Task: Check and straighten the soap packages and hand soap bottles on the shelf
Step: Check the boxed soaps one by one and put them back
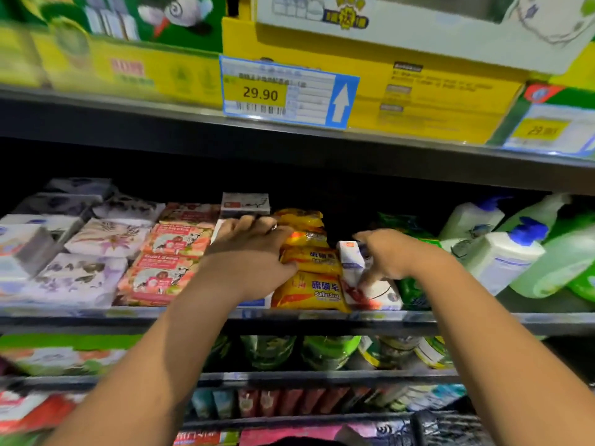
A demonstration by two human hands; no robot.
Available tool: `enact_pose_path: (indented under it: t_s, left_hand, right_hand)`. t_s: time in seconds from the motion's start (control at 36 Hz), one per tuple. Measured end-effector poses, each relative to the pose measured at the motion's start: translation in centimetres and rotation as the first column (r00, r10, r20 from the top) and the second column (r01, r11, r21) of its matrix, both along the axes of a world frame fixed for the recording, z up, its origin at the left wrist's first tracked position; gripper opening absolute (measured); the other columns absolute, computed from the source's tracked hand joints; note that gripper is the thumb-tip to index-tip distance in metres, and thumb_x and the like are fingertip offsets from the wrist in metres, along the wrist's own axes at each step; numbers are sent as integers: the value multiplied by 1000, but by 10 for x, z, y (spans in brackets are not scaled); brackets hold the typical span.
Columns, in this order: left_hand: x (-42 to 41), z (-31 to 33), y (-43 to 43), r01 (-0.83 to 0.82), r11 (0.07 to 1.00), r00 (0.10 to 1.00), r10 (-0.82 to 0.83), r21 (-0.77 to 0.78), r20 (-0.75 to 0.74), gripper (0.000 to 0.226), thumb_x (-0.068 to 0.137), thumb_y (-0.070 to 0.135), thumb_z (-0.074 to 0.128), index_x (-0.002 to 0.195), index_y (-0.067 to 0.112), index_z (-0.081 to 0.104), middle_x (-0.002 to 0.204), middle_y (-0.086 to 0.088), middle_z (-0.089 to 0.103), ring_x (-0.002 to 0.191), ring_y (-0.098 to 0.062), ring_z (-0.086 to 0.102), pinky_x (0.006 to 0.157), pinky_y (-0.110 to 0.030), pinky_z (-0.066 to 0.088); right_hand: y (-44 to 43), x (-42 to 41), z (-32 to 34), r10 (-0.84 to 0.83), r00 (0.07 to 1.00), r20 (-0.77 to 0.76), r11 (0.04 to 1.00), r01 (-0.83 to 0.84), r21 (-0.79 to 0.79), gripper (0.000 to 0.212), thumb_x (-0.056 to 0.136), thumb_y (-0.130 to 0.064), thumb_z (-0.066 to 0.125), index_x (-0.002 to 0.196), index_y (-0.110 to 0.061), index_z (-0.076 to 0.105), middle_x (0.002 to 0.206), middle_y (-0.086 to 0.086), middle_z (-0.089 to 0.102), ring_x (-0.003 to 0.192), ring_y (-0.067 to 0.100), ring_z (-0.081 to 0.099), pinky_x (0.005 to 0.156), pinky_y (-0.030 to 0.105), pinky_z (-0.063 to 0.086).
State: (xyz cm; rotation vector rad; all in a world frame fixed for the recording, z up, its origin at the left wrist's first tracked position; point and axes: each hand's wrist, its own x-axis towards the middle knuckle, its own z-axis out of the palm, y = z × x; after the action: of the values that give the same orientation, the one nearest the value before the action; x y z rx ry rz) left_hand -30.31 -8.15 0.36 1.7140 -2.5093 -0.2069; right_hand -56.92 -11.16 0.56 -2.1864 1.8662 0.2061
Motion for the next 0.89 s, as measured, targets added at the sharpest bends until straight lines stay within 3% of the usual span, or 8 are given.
enact_pose_path:
  t_s: [0.11,0.22,0.31,0.39,0.53,0.64,0.78,0.89]
  left_hand:
    - [2,-1,1,28,999,1000,-28,-40,0,66,93,69,34,151,41,18,160,10,17,146,-21,15,118,-42,13]
    - [2,-2,1,48,991,999,-46,-128,17,65,93,67,34,150,38,24,154,8,29,139,-22,27,111,-41,23]
    - [2,-2,1,49,990,999,-46,-133,24,67,93,68,33,152,37,21,156,8,27,141,-22,26,112,-42,23]
    - [2,-4,-1,47,988,999,-43,-145,28,68,93,68,31,151,37,20,157,8,25,142,-23,24,112,-42,24]
    - [4,-9,-3,44,986,999,-43,-163,6,69,92,70,30,153,40,13,158,9,22,144,-22,20,114,-43,20]
    - [3,-9,-2,63,981,998,-62,-185,14,69,93,70,29,153,41,11,159,9,21,144,-23,21,115,-44,19]
    - [1,-4,0,32,990,999,-36,-135,-23,63,94,66,31,150,40,20,161,13,15,146,-19,16,114,-45,16]
    - [0,-3,1,24,995,999,-28,-97,-44,62,92,66,33,148,40,25,161,14,14,146,-18,13,114,-47,11]
  right_hand:
    - [0,-1,1,-40,998,44,999,40,3,92,56,-40,96,136,-20,53,130,-1,62,115,23,60,97,40,51]
    - [1,-5,-1,-28,996,83,999,30,-21,70,57,-40,95,109,-39,50,112,-8,64,96,21,66,87,43,55]
    - [4,-6,-3,-36,994,106,999,39,-26,67,61,-34,94,113,-34,51,107,-9,61,97,22,66,85,43,55]
    - [4,-8,-4,-32,993,111,998,37,-49,69,64,-31,93,121,-29,54,108,-10,61,99,19,60,81,38,50]
    - [5,-18,-6,-33,985,171,988,57,-142,39,76,-19,85,97,-36,57,85,-8,62,77,15,59,63,25,42]
    - [10,-18,-7,-59,968,245,980,102,-169,38,77,-18,85,100,-34,60,89,-9,64,79,11,61,67,25,45]
    - [27,-11,5,-105,878,468,954,222,-201,42,78,-11,84,101,-38,62,100,-21,68,90,-8,63,78,18,50]
    - [49,-6,14,-130,779,613,936,301,-183,39,79,-24,84,114,-31,66,103,-11,69,86,4,67,74,27,54]
